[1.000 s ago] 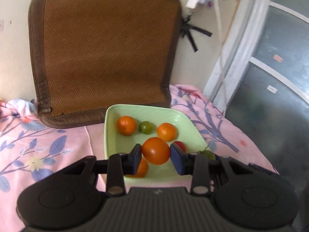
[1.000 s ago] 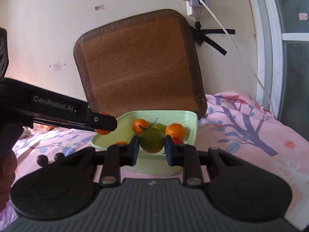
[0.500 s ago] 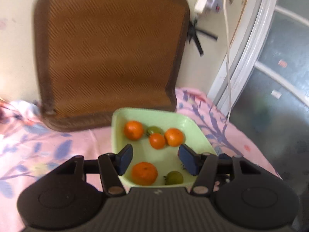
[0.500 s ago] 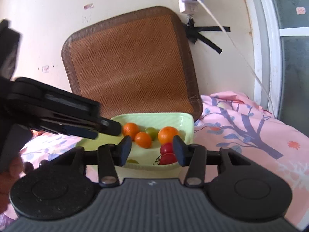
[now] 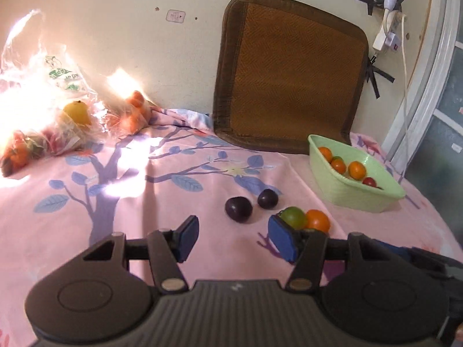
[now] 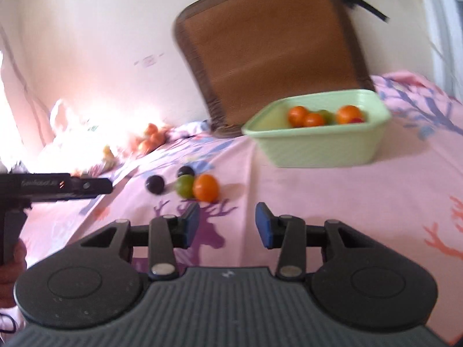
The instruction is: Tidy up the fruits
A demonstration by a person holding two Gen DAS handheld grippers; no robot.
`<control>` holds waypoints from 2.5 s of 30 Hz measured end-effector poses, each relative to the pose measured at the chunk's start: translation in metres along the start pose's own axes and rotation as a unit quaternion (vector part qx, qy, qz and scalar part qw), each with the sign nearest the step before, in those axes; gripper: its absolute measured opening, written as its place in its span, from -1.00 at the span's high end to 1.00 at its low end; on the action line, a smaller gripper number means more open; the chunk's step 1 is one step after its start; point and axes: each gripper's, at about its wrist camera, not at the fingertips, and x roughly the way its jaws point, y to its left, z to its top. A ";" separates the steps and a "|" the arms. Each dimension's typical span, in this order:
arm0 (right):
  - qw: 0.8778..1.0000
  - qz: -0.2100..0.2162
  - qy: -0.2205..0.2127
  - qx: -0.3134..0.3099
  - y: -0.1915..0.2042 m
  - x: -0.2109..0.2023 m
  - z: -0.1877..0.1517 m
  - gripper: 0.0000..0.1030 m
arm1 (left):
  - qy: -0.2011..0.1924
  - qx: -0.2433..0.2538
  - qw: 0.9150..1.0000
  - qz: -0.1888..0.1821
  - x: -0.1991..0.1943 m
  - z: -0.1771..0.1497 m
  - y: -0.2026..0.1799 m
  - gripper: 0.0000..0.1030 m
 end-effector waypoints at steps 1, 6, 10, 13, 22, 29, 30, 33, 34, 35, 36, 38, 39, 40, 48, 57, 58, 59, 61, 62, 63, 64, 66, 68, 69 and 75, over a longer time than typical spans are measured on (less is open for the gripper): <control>1.000 0.001 0.005 -0.015 0.007 0.005 0.001 0.12 | 0.000 0.001 1.000 -0.014 0.003 0.004 -0.004 -0.06; 0.994 -0.018 0.021 -0.104 0.023 0.038 0.015 0.12 | 0.012 0.003 0.998 -0.062 0.023 0.015 -0.021 -0.02; 0.988 -0.024 0.055 -0.144 0.024 0.066 0.024 0.12 | 0.008 -0.013 0.998 -0.064 0.027 0.016 -0.018 -0.02; 0.988 -0.012 0.068 -0.142 0.020 0.074 0.023 0.42 | 0.014 -0.005 0.998 -0.056 0.031 0.014 -0.019 -0.02; 0.995 -0.060 0.027 -0.074 -0.008 0.015 0.004 0.41 | 0.053 0.104 0.993 -0.011 0.077 -0.003 -0.071 0.05; 0.994 -0.097 0.019 -0.034 -0.027 -0.022 -0.013 0.41 | 0.050 0.084 0.995 -0.019 0.052 -0.019 -0.070 0.43; 0.994 -0.100 0.016 -0.032 -0.027 -0.027 -0.015 0.41 | 0.047 0.088 0.995 -0.023 0.041 -0.024 -0.072 0.43; 0.994 -0.106 0.007 -0.026 -0.026 -0.047 -0.025 0.41 | 0.049 0.099 0.993 -0.037 0.013 -0.044 -0.082 0.43; 0.994 -0.107 0.006 -0.024 -0.025 -0.051 -0.028 0.41 | 0.050 0.101 0.993 -0.040 0.006 -0.051 -0.086 0.43; 0.994 -0.107 0.005 -0.022 -0.024 -0.057 -0.032 0.41 | 0.051 0.104 0.992 -0.046 -0.001 -0.058 -0.090 0.43; 0.994 -0.108 0.004 -0.022 -0.022 -0.061 -0.036 0.41 | 0.053 0.104 0.992 -0.050 -0.005 -0.063 -0.093 0.43; 0.994 -0.106 0.004 -0.020 -0.018 -0.070 -0.043 0.41 | 0.058 0.104 0.991 -0.057 -0.011 -0.073 -0.098 0.43; 0.994 -0.105 0.004 -0.021 -0.016 -0.073 -0.046 0.41 | 0.061 0.105 0.991 -0.058 -0.013 -0.077 -0.100 0.43; 0.994 -0.106 0.005 -0.024 -0.014 -0.075 -0.050 0.41 | 0.062 0.109 0.991 -0.055 -0.013 -0.080 -0.102 0.42; 0.993 -0.110 0.009 -0.029 -0.009 -0.082 -0.061 0.40 | 0.062 0.107 0.992 -0.037 -0.021 -0.087 -0.104 0.42; 0.994 -0.109 0.002 -0.027 -0.009 -0.085 -0.066 0.38 | 0.057 0.111 0.992 -0.028 -0.022 -0.090 -0.107 0.41; 0.994 -0.109 0.001 -0.026 -0.009 -0.086 -0.066 0.38 | 0.056 0.111 0.992 -0.029 -0.022 -0.091 -0.107 0.41; 0.994 -0.109 0.000 -0.025 -0.009 -0.086 -0.067 0.39 | 0.054 0.111 0.992 -0.029 -0.022 -0.091 -0.107 0.40; 0.994 -0.109 -0.002 -0.025 -0.009 -0.086 -0.068 0.39 | 0.052 0.108 0.992 -0.035 -0.023 -0.092 -0.105 0.34; 0.994 -0.110 -0.002 -0.025 -0.008 -0.086 -0.068 0.39 | 0.050 0.107 0.992 -0.037 -0.023 -0.092 -0.105 0.33; 0.994 -0.111 -0.003 -0.026 -0.008 -0.086 -0.068 0.39 | 0.048 0.107 0.992 -0.038 -0.023 -0.093 -0.105 0.29; 0.993 -0.112 -0.003 -0.028 -0.007 -0.086 -0.068 0.38 | 0.046 0.109 0.992 -0.039 -0.024 -0.094 -0.105 0.23; 0.993 -0.113 -0.004 -0.031 -0.007 -0.087 -0.069 0.38 | 0.042 0.114 0.992 -0.040 -0.025 -0.096 -0.106 0.18; 0.993 -0.114 -0.004 -0.033 -0.006 -0.087 -0.069 0.36 | 0.038 0.118 0.991 -0.041 -0.026 -0.098 -0.106 0.14; 0.993 -0.114 -0.004 -0.033 -0.006 -0.087 -0.069 0.34 | 0.037 0.119 0.991 -0.042 -0.026 -0.098 -0.106 0.11; 0.992 -0.117 -0.006 -0.041 -0.004 -0.087 -0.070 0.34 | 0.032 0.120 0.991 -0.042 -0.028 -0.100 -0.105 0.09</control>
